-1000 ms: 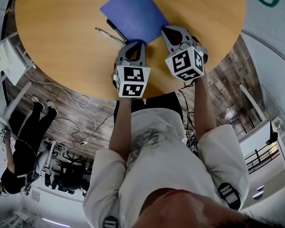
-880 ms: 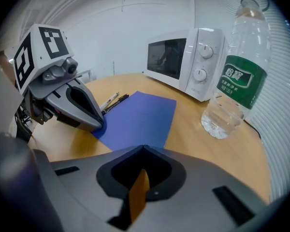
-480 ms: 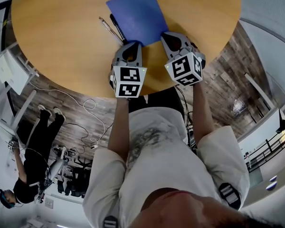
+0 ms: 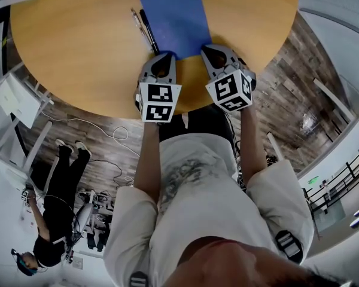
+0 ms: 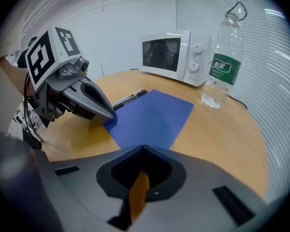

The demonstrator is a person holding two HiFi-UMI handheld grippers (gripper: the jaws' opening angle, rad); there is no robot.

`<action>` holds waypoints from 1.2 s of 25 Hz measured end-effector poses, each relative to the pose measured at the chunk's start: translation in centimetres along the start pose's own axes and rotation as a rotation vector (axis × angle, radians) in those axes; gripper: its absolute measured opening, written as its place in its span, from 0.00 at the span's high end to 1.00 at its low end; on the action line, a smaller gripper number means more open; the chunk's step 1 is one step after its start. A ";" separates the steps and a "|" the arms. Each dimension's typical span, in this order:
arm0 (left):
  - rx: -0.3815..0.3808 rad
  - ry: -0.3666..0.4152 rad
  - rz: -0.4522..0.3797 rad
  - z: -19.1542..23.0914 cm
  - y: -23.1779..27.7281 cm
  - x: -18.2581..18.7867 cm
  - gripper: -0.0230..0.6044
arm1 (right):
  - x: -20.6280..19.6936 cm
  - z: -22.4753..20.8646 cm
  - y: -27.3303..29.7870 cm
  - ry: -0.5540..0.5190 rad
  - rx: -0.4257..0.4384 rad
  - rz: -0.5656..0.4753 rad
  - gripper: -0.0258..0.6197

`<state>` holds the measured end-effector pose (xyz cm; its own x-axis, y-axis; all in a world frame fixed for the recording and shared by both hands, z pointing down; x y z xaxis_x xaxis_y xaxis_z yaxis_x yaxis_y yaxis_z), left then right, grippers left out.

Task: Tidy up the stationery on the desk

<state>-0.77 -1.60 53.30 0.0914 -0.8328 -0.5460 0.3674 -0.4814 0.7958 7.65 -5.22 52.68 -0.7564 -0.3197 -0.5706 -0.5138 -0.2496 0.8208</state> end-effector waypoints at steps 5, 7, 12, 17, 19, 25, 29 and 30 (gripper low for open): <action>-0.024 0.047 -0.003 0.2 -0.7 -0.5 0.95 | -0.5 1.8 -0.4 0.038 -0.018 0.007 0.86; -0.034 0.062 0.001 0.2 -1.0 -0.8 0.95 | -0.6 2.4 -0.6 0.056 -0.024 0.007 0.86; -0.062 0.088 0.007 0.1 -1.7 -1.8 0.95 | -1.1 4.2 -0.9 0.093 -0.037 0.011 0.86; -0.091 0.104 0.001 0.4 -2.4 -2.4 0.95 | -1.2 5.6 -1.1 0.129 -0.048 0.010 0.86; -0.102 0.108 0.004 0.3 -2.6 -2.7 0.95 | -1.3 6.1 -1.3 0.138 -0.053 0.016 0.86; -0.132 0.118 0.013 0.4 -3.1 -3.4 0.95 | -1.5 7.2 -1.3 0.165 -0.059 0.040 0.86; -0.152 0.124 0.019 0.4 -3.3 -3.8 0.95 | -1.6 7.6 -1.3 0.179 -0.065 0.055 0.86; -0.155 0.125 0.019 0.4 -3.3 -3.8 0.95 | -1.6 7.6 -1.3 0.181 -0.066 0.059 0.86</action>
<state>-2.71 3.02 52.82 0.2105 -0.7962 -0.5672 0.5018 -0.4100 0.7617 6.42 2.57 52.70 -0.6965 -0.4930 -0.5214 -0.4384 -0.2830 0.8531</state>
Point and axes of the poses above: the fingertips, and each gripper's own axes: y forward along the fingers, z to its left, x out of its top, the point moved 1 cm from there along -y, backward along the fingers
